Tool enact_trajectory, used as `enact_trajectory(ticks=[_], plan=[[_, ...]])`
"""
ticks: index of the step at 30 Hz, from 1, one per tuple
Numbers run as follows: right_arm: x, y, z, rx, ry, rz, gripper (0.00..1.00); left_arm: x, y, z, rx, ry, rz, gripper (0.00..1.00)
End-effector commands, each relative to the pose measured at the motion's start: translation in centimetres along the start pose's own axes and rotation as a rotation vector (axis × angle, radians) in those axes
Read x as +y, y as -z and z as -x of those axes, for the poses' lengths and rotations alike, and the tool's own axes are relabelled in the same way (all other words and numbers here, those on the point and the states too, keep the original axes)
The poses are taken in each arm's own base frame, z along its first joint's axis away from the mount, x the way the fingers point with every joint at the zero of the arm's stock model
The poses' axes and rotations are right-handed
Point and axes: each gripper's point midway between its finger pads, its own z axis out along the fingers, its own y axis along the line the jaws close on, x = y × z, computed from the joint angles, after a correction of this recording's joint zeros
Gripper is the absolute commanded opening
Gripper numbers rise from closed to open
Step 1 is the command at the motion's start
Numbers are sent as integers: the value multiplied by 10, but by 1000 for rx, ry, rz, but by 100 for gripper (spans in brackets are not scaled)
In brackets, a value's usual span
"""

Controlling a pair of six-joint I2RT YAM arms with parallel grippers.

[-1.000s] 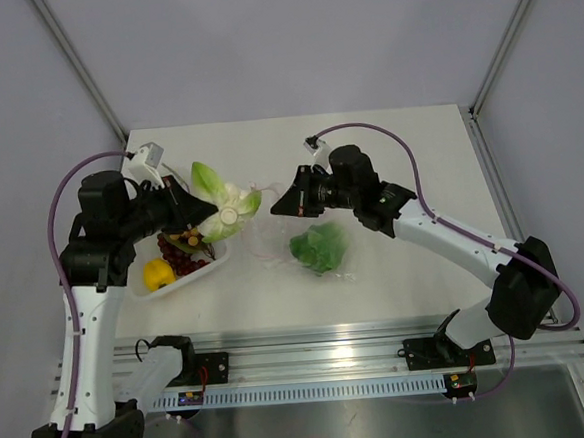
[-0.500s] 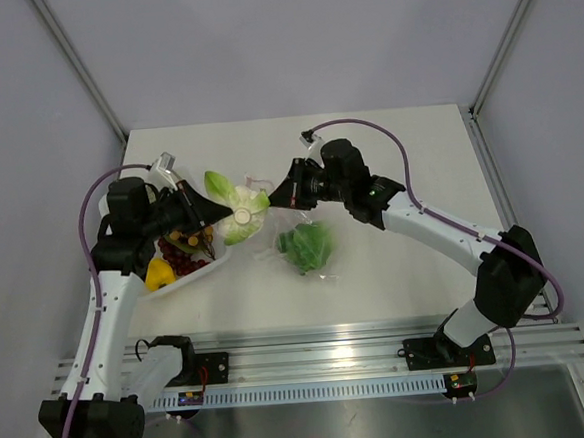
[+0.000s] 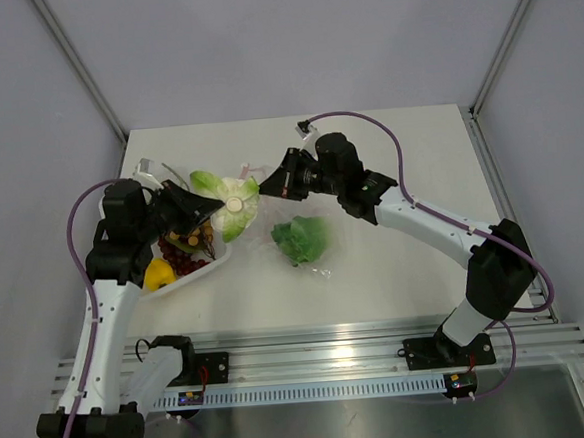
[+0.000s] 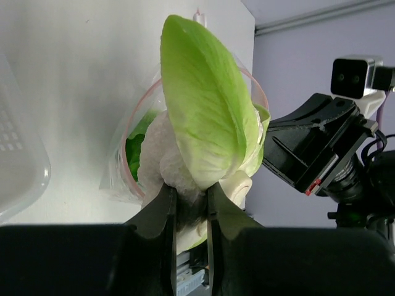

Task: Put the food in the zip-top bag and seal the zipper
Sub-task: Place the fake vegetable in the zipper food storage bag.

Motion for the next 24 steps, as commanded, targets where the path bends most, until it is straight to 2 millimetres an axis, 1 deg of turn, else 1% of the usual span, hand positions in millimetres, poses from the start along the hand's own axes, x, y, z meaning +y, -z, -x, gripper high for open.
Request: enact_trajectory(ticks=[1, 4, 5, 7, 8, 9, 14, 17, 19, 21, 24], plan=[[60, 7, -3, -9, 25, 172, 0, -9, 7, 23, -154, 109, 2, 0], [56, 10, 0, -33, 24, 153, 0, -10, 19, 29, -207, 104, 26, 0], [56, 10, 0, -34, 24, 150, 0, -16, 22, 32, -212, 92, 18, 0], [57, 9, 0, -32, 22, 155, 0, -13, 16, 30, -175, 69, 43, 0], [58, 9, 0, -30, 23, 158, 0, -18, 19, 33, -173, 55, 49, 0], [56, 8, -1, -29, 21, 157, 0, -8, 16, 31, -155, 66, 100, 0], [55, 7, -1, -33, 19, 156, 0, -6, 20, 31, -181, 73, 105, 0], [57, 7, -1, -34, 16, 164, 0, -3, 14, 30, -162, 81, 119, 0], [60, 5, -3, -28, 24, 173, 0, -1, 8, 25, -141, 97, 118, 0], [61, 3, -4, -23, 29, 176, 0, -5, 3, 21, -123, 96, 100, 0], [65, -2, -12, 10, 45, 188, 0, -10, -4, 14, -97, 82, 93, 0]])
